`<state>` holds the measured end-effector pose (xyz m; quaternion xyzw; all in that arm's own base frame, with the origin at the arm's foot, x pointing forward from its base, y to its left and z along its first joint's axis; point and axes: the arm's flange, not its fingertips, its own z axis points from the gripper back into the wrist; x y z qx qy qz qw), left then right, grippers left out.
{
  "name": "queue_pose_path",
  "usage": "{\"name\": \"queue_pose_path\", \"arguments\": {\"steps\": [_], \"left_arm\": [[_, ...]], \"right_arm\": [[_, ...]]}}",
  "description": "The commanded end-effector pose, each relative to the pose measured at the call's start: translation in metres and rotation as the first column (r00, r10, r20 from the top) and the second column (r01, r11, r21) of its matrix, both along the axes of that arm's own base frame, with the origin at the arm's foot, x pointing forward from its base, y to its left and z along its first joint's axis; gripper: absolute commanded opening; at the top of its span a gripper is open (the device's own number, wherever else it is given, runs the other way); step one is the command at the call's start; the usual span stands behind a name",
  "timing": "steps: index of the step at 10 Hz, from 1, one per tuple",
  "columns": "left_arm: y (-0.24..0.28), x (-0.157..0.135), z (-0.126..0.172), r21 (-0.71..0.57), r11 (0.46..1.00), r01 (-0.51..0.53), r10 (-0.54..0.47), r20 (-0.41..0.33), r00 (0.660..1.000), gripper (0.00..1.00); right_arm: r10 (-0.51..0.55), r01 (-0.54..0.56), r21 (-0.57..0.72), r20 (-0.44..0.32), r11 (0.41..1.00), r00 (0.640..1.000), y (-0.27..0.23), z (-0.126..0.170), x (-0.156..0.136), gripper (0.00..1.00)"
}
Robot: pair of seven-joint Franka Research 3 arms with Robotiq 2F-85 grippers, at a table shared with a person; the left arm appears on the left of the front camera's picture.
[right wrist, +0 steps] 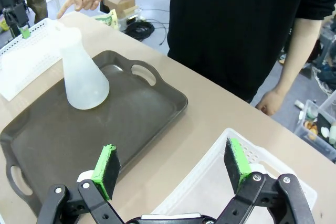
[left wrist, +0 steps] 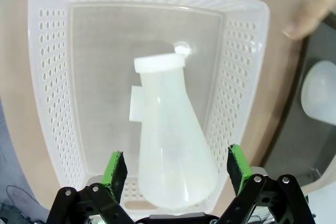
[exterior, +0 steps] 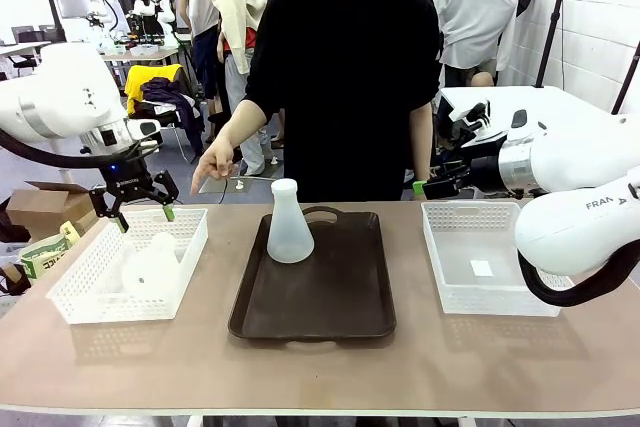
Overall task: Prepare the laboratory tools.
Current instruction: Pick up the Big flask that the person points to.
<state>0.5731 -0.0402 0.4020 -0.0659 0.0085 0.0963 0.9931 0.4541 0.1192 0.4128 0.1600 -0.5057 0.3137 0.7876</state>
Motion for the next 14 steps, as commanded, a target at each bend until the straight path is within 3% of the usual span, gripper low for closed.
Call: {"name": "queue_pose_path", "arguments": {"steps": [1, 4, 7, 12, 14], "left_arm": [[-0.003, 0.013, -0.018, 0.092, 0.994, -0.066, 0.063, 0.037, 0.997, 1.00], [-0.006, 0.018, -0.045, 0.116, 0.988, -0.101, 0.086, 0.123, 0.989, 1.00], [-0.004, 0.029, -0.064, 0.155, 0.979, -0.129, 0.112, 0.115, 0.987, 1.00], [-0.011, 0.034, -0.085, 0.132, 0.987, -0.092, 0.078, 0.108, 0.991, 1.00], [-0.012, 0.035, -0.087, 0.128, 0.989, -0.077, 0.065, 0.094, 0.993, 0.69]], "right_arm": [[-0.013, 0.010, 0.049, 0.061, 0.999, 0.998, -0.002, 0.003, -0.011, 1.00], [-0.013, 0.010, 0.049, 0.061, 0.999, 0.998, -0.002, 0.003, -0.011, 1.00], [-0.013, 0.010, 0.049, 0.061, 0.999, 0.998, -0.002, 0.003, -0.011, 1.00], [-0.013, 0.010, 0.049, 0.061, 0.999, 0.998, -0.002, 0.003, -0.011, 1.00], [-0.013, 0.010, 0.049, 0.061, 0.999, 0.998, -0.002, 0.003, -0.011, 1.00]]}}
